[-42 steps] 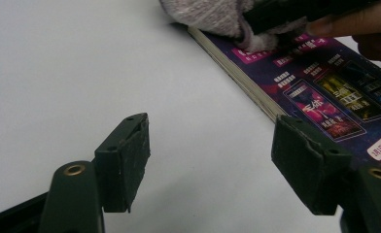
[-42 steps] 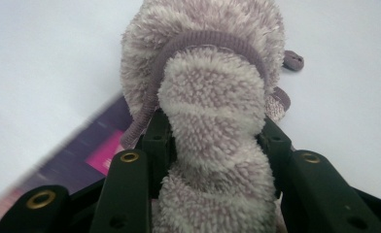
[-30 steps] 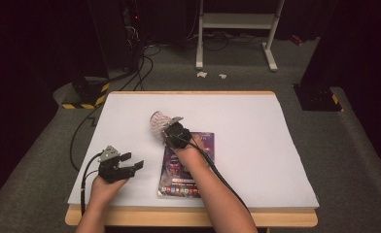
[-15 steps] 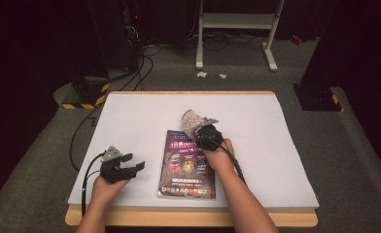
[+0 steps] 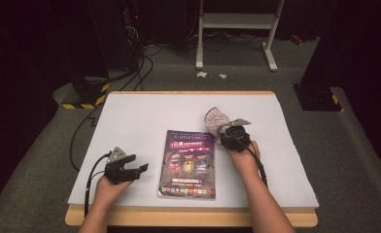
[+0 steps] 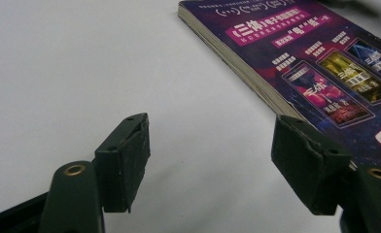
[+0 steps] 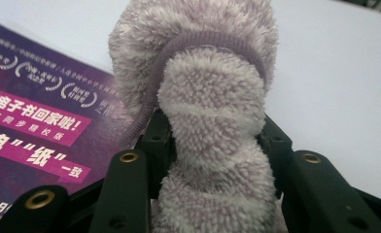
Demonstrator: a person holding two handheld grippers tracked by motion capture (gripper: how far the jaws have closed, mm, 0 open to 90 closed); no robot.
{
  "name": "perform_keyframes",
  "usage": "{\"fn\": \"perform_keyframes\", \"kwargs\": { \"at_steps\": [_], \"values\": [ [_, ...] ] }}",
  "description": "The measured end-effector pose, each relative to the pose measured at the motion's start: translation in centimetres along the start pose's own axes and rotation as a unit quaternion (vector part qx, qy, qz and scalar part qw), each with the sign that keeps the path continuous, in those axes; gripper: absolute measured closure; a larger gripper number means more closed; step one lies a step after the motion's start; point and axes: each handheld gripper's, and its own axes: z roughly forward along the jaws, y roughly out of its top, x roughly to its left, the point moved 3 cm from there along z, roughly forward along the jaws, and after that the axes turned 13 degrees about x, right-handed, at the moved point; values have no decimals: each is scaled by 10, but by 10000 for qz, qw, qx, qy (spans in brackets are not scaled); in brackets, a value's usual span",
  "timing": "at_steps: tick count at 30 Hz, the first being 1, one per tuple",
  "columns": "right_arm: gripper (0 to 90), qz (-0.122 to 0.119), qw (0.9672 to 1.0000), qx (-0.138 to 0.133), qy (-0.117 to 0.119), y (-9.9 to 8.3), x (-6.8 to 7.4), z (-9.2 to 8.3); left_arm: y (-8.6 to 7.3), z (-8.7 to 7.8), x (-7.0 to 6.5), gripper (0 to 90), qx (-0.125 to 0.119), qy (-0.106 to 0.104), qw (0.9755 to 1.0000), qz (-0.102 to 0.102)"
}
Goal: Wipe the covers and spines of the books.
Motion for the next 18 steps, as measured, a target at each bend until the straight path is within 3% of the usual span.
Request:
{"fn": "perform_keyframes", "kwargs": {
  "at_steps": [3, 8, 10, 11, 13, 18],
  "values": [
    [584, 114, 9997, -212, -82, -7, -15, -20, 0, 0, -1, 310, 8, -11, 10000, 24],
    [582, 266, 9988, -361, -180, -23, -32, -37, 0, 2, -6, 310, 36, -1, 9999, 113],
    [579, 394, 9982, -395, -225, -41, -45, -45, 1, 3, -8, 310, 27, -35, 9999, 127],
    [579, 394, 9982, -395, -225, -41, -45, -45, 1, 3, -8, 309, 27, -35, 9999, 127],
    [574, 503, 9974, -420, -283, -57, -54, -51, 3, 2, -11, 309, -63, -188, 9998, 87],
    [569, 632, 9964, -415, -393, -88, -66, -56, 6, 1, -18, 309, -117, -274, 9994, 152]
  ]
}}
